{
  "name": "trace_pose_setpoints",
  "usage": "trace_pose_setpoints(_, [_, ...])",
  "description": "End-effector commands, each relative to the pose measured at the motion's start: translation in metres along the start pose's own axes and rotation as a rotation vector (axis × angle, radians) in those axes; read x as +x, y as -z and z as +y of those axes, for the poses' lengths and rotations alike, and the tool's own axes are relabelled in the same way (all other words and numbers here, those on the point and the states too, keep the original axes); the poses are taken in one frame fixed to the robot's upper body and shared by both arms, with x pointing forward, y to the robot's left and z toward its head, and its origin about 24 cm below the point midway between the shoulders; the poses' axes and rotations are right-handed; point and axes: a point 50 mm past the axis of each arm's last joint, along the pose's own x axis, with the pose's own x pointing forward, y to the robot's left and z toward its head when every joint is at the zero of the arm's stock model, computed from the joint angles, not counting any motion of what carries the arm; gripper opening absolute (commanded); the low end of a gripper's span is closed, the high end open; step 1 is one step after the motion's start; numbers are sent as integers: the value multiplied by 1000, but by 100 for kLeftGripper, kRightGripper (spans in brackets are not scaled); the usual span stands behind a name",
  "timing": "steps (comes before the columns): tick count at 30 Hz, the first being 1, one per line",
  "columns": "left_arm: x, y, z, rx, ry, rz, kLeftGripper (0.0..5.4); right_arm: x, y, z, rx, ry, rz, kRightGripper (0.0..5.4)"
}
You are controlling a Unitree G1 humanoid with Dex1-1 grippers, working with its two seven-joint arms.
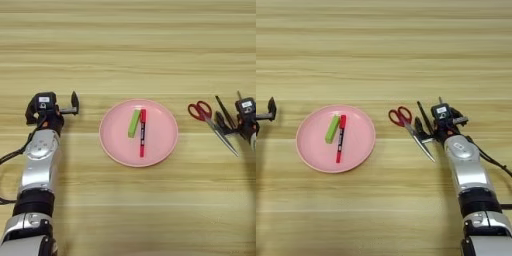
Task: Move the objects on the table
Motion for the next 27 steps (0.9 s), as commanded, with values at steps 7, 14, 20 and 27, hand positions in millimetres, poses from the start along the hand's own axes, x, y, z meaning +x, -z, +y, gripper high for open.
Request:
trace_pose_setpoints(7, [2, -1, 1, 0, -2, 9, 538, -4, 9, 21, 20, -133, 56, 540])
trace_pose_setpoints(14, [1, -1, 2, 1, -5, 7, 538, -4, 15, 22, 42, -151, 98, 540])
trace_pose_setpoints(20, [1, -1, 2, 2, -6, 7, 538, -3, 24, 17, 83, -138, 154, 540])
trace_pose_setpoints(27, [1, -1, 3, 3, -8, 7, 538, -2, 28, 17, 146, -151, 179, 540])
